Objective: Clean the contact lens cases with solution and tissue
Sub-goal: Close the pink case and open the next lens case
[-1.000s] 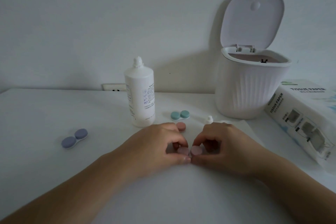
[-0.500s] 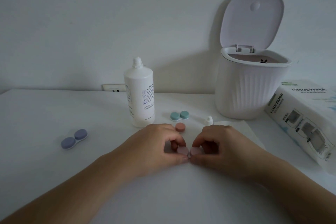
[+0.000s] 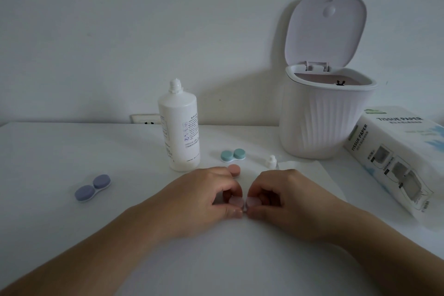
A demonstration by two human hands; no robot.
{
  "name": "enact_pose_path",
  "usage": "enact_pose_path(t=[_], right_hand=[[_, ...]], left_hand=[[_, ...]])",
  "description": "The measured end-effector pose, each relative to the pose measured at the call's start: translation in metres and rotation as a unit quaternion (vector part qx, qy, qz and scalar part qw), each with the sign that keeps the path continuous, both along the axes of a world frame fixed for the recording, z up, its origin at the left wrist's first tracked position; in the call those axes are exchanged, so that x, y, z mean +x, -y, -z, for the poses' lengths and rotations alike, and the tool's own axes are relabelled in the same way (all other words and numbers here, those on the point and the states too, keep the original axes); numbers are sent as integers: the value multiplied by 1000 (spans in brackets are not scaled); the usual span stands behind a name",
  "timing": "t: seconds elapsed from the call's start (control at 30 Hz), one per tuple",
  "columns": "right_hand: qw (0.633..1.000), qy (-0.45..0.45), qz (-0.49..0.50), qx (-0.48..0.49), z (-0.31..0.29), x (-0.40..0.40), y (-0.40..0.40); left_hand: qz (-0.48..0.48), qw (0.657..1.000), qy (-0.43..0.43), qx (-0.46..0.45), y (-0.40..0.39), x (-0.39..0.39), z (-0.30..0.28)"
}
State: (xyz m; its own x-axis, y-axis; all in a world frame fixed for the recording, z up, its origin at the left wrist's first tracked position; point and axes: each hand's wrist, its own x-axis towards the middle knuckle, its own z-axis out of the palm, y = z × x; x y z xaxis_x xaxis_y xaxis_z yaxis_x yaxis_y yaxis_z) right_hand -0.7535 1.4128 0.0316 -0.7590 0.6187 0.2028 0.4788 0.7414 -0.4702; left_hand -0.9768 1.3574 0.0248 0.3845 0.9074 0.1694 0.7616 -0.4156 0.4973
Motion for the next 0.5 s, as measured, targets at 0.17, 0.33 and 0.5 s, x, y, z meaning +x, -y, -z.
enact_pose_path(t=[0.17, 0.33, 0.5], right_hand=[[1000, -2, -16, -4, 1, 1, 2], [998, 3, -44, 48, 0, 1, 3], [997, -23, -16, 67, -3, 1, 5]], left_hand=[[-6, 1000, 3, -2, -2, -2, 2], [-20, 999, 29, -9, -2, -2, 3], [-32, 999, 39, -20, -2, -1, 2]])
